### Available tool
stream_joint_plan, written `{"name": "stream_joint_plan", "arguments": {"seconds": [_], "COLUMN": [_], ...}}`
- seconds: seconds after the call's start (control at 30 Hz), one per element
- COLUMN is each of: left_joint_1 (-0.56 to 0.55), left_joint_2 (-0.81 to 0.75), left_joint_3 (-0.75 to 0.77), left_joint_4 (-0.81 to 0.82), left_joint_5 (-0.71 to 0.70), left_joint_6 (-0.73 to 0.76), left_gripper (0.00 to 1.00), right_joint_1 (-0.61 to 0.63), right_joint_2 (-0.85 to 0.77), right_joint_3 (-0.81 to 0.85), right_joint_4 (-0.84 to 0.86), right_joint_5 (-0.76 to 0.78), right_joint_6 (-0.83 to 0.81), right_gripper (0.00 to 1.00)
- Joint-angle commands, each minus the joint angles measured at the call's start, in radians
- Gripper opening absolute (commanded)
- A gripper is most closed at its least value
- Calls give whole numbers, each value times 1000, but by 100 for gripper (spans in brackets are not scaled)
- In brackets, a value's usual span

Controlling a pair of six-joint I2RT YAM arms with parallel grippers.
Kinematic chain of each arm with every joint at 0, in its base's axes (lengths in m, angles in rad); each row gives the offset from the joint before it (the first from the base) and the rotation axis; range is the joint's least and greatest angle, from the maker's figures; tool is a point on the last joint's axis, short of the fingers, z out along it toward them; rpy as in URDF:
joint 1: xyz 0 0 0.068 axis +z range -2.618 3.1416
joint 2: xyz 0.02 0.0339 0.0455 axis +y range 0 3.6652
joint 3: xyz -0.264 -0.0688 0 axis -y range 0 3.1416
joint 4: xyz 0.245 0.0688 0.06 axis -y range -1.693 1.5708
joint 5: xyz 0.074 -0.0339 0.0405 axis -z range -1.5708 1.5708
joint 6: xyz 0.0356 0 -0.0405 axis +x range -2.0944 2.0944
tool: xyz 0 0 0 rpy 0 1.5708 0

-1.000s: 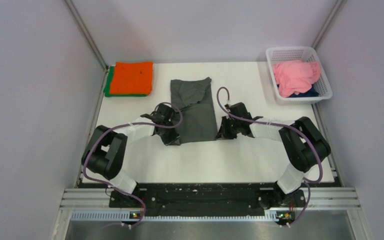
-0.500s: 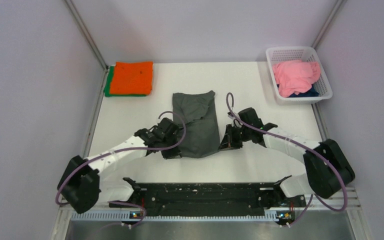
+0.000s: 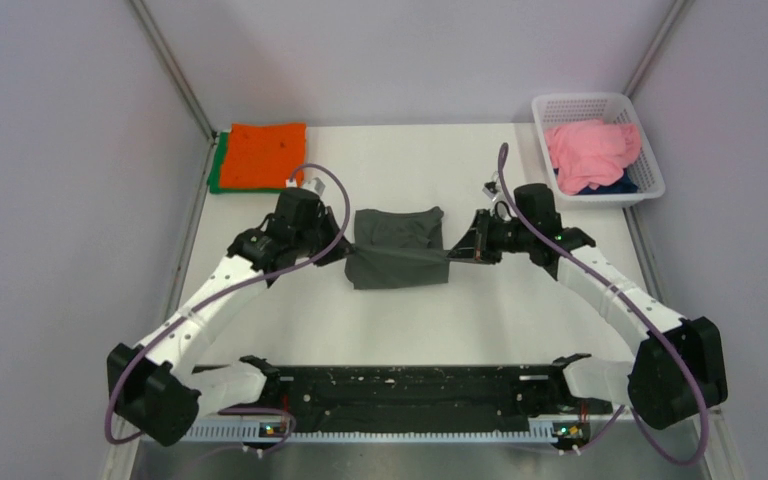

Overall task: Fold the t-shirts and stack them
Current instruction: Fold the long partially folded tshirt into a neat square

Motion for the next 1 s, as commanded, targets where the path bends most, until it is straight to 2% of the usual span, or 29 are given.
{"name": "stream_joint_plan", "arguments": {"seconds": [0.0,0.17,0.5,0.63,0.87,0.97], "left_joint_1": [33,91,178,224,295,307], "left_joint_2": [133,301,368,439,694,828], "left_joint_3": [107,233,284,315,449,557], "left_joint_4": [176,128,218,253,318,268], "left_joint_5": [98,178,210,206,298,313], "left_joint_6": [137,186,193,199,209,221], "left_gripper": [0,0,0,0,0,0], "right_joint_1": [-45,-88,-121,-139,-162,-171], "right_joint_2": [65,102,262,361,588,701], "right_joint_3": [55,77,233,301,461,529], "right_joint_4": [74,109,173,196,240,231], "right_joint_5": [-45,-38,-35,-29,46,86], "right_joint_6": [29,34,36,32,34,16], "right_gripper": [0,0,0,0,0,0]}}
